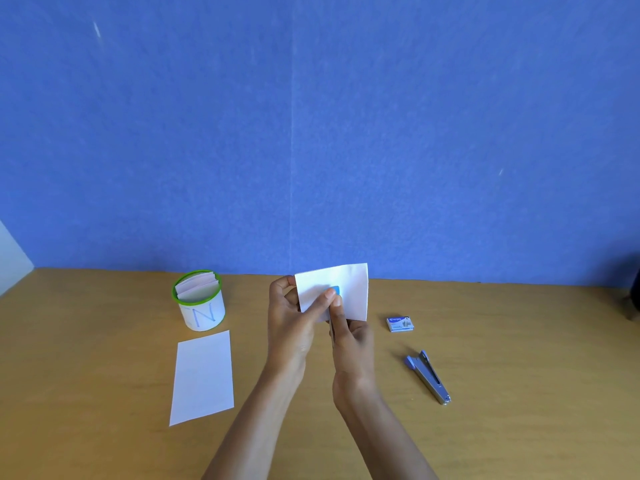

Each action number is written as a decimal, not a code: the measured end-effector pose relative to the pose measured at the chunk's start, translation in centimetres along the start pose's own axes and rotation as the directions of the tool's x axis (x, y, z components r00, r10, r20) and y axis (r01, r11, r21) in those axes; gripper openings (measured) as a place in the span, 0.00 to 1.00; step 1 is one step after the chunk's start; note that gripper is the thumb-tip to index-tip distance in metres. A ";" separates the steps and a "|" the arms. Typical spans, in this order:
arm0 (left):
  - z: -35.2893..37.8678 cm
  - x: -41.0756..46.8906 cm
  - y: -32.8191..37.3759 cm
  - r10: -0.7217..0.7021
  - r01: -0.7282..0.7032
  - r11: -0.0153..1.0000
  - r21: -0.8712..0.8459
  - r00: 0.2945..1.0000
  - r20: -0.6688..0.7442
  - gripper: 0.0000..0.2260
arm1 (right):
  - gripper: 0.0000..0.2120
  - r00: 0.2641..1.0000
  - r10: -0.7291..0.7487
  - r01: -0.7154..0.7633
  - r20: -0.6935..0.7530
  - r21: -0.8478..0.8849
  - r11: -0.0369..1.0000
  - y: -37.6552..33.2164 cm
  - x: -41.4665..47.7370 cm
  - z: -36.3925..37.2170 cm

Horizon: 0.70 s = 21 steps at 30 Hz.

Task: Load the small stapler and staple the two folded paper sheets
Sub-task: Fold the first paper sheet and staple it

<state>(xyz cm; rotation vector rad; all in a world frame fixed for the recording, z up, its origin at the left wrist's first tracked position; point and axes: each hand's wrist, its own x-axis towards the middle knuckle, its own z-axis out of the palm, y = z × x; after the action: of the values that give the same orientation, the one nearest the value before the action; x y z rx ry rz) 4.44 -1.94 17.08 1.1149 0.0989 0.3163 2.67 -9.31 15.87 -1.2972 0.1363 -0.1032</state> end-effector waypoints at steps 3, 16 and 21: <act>0.0 0.2 -0.2 -0.008 0.008 1.000 -0.016 1.000 0.005 0.17 | 0.13 1.000 0.011 -0.010 -0.023 0.023 1.000 0.0 0.1 0.2; -1.0 0.7 0.1 0.002 -0.003 0.999 0.047 1.000 0.031 0.11 | 0.18 0.995 0.005 -0.006 0.098 0.010 1.000 -1.3 0.3 -0.2; -1.3 0.8 0.1 0.016 -0.018 0.993 0.117 1.000 0.016 0.04 | 0.22 0.994 0.051 -0.053 0.098 0.020 0.998 -1.2 0.4 -0.6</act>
<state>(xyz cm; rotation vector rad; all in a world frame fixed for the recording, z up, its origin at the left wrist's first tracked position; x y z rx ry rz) 4.85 -0.51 16.69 1.2348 0.0956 0.3208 2.93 -10.29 16.79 -1.2722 0.0856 0.0030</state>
